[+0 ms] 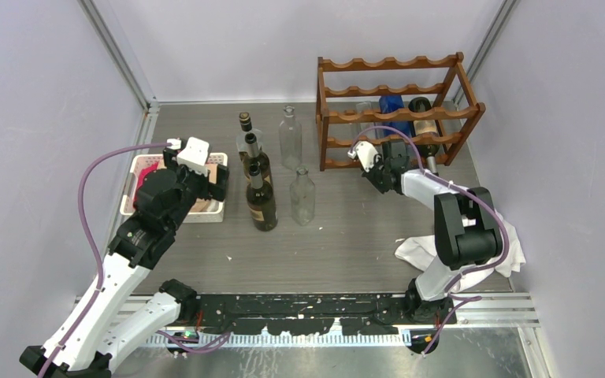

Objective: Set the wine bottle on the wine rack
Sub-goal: Pick up the wine bottle from the center of the board.

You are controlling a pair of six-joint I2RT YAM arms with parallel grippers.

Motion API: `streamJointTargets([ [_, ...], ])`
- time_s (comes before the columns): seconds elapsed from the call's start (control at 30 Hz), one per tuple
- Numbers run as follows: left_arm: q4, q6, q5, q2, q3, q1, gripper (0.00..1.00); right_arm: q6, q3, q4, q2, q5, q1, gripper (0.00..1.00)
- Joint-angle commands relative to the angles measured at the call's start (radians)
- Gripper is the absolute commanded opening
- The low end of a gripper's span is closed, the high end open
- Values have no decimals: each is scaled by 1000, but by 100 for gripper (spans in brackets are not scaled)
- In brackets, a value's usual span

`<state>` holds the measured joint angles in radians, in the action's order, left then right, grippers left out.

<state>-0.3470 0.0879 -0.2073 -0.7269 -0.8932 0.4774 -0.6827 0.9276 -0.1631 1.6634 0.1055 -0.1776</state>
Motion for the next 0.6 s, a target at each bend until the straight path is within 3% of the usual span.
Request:
streamJointTargets([
  [0.0,74,10,15,14,-3,-3,88,-99,-15,33,-54,47,6,1],
  [0.2,76,10,20,15,0,-3,88,-179,-51,132,-14,65,6,1],
  [0.57,81,14,20,12,5,-3,88,-173,-108,394,32,8,4,1],
])
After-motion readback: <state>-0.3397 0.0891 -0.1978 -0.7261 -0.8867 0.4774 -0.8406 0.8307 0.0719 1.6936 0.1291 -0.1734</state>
